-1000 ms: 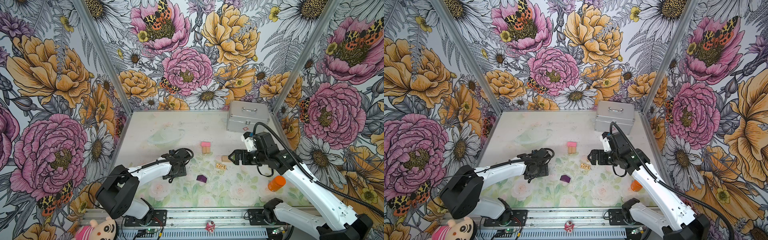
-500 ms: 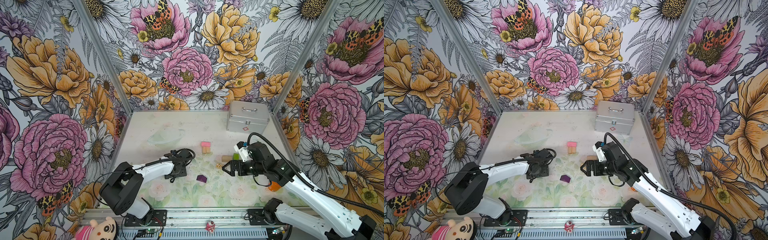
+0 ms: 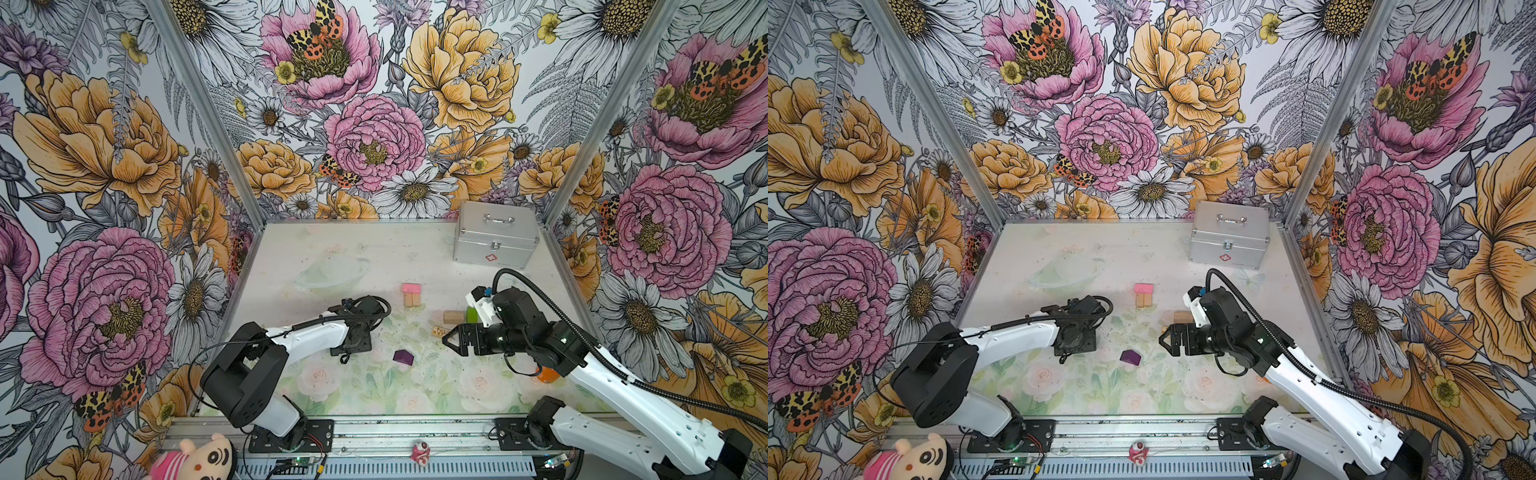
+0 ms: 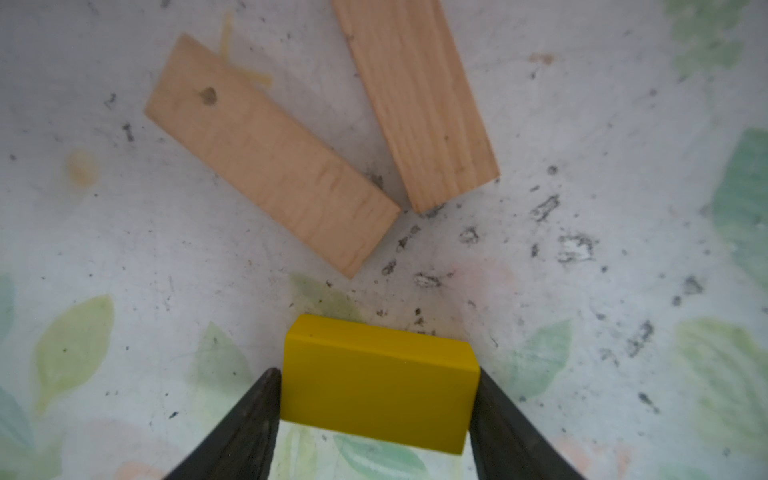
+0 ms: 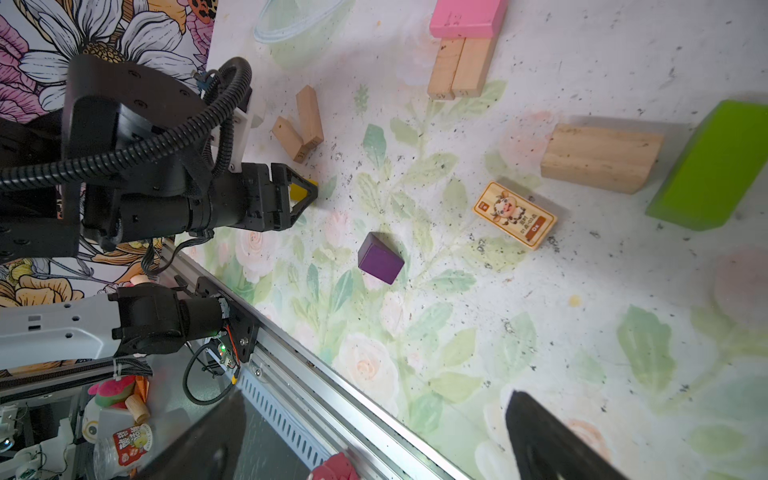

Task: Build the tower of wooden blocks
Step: 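Lift the yellow block with the left gripper while the right gripper shifts closer, then carry the yellow block over the pink block with the left gripper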

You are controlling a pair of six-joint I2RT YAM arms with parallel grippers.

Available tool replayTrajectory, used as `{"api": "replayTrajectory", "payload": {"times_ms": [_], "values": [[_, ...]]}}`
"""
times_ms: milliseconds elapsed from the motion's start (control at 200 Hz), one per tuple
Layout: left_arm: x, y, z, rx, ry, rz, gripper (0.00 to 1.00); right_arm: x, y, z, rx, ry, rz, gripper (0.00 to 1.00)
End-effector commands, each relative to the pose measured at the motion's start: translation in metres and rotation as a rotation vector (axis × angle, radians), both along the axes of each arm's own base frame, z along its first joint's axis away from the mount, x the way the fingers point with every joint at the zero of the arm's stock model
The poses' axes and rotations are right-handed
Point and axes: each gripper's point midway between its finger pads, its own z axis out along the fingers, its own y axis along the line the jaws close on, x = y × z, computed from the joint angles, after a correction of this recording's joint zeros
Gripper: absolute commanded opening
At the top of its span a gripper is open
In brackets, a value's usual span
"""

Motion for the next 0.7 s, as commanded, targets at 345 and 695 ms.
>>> {"api": "replayTrajectory", "payload": {"times_ms": [345, 695], "values": [[0.006, -0.004, -0.004, 0.011, 0.002, -0.035, 0.46, 0.01, 0.003, 0.003, -0.021, -0.023, -0.022, 1.0], [0.008, -0.015, 0.008, -0.027, -0.023, -0.068, 0.44, 0.017, 0.002, 0.001, -0.047, -0.029, -0.047, 1.0]]}}
